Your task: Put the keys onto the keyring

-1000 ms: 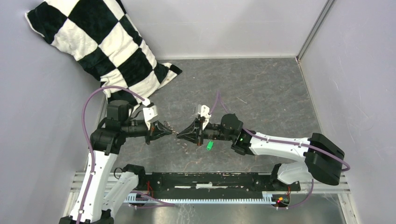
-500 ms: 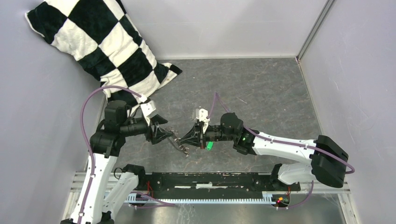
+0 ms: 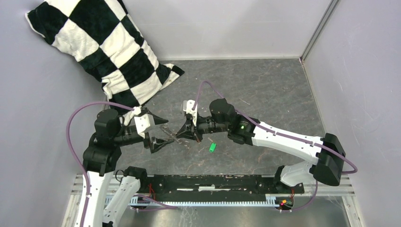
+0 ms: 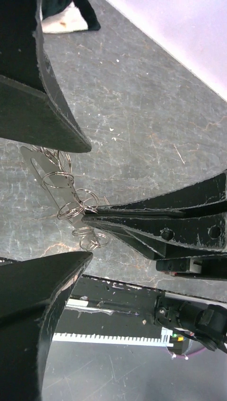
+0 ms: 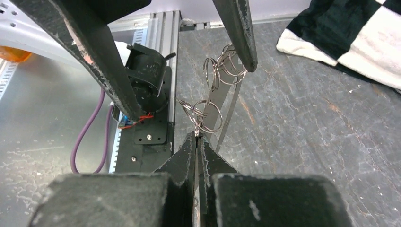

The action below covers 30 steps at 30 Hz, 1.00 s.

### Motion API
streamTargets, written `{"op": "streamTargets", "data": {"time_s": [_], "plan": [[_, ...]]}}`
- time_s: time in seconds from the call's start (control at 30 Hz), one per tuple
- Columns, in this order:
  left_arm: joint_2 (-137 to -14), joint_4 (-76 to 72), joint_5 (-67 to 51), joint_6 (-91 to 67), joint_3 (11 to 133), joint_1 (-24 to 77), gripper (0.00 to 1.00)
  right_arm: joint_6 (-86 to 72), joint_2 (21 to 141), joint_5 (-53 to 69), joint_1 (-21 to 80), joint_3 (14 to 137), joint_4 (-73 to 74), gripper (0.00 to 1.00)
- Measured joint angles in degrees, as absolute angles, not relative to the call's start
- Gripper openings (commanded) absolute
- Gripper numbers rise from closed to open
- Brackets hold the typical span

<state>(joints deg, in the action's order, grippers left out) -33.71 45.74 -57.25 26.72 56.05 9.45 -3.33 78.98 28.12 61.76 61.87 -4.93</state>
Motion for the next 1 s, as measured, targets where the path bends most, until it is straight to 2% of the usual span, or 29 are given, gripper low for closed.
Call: {"op": "streamTargets", "data": {"time_s": [0.07,0.17,0.2,0.4,0.5,0.57,0.63,0.7,0.73,0.83,0.87,0.93,1.0], "plan": [[-33.5,45.4,-57.7,28.3,55.8,9.5,0.8,-1.7,79.6,28.0,61.8,64.4,-1.2,0.01],[-34.3,47.5,-57.5,34.0,55.5,9.5,0.62,0.5,79.9,28.2,61.8,66.6,3.9,0.01],[-34.8,48.2,-56.8,35.7,55.3,9.5,0.58,1.2,80.0,28.4,61.8,67.3,5.5,0.01],[-38.0,49.5,-51.8,40.0,54.7,9.5,0.54,3.4,80.0,28.8,61.7,68.4,10.9,0.01],[-37.4,49.8,-52.2,40.4,53.3,9.5,0.44,3.9,80.0,29.8,61.7,68.4,11.6,0.01],[-36.8,50.3,-52.5,40.6,52.7,9.5,0.43,4.3,80.0,30.4,61.7,68.3,11.7,0.01],[-36.7,51.0,-53.1,41.1,52.6,9.5,0.53,4.4,79.9,31.3,61.7,68.1,11.5,0.01],[-37.0,52.3,-54.2,42.6,52.6,9.5,0.54,4.3,79.6,32.6,61.7,67.5,11.2,0.01],[-37.2,53.2,-54.7,43.4,52.7,9.5,0.49,4.3,79.3,33.3,61.7,67.2,11.1,0.01],[-38.6,57.1,-56.8,46.2,53.4,9.5,0.19,4.1,78.7,35.5,61.7,66.3,10.2,0.01],[-39.2,58.5,-57.4,47.7,53.8,9.5,0.12,3.9,78.5,35.8,61.7,66.1,10.0,0.01],[-39.7,60.7,-57.8,49.6,54.4,9.4,0.03,3.3,77.6,36.3,61.3,65.1,9.7,0.01],[-39.9,61.5,-58.4,50.3,54.8,9.4,0.02,2.3,76.9,36.6,61.4,64.3,8.7,0.01]]}}
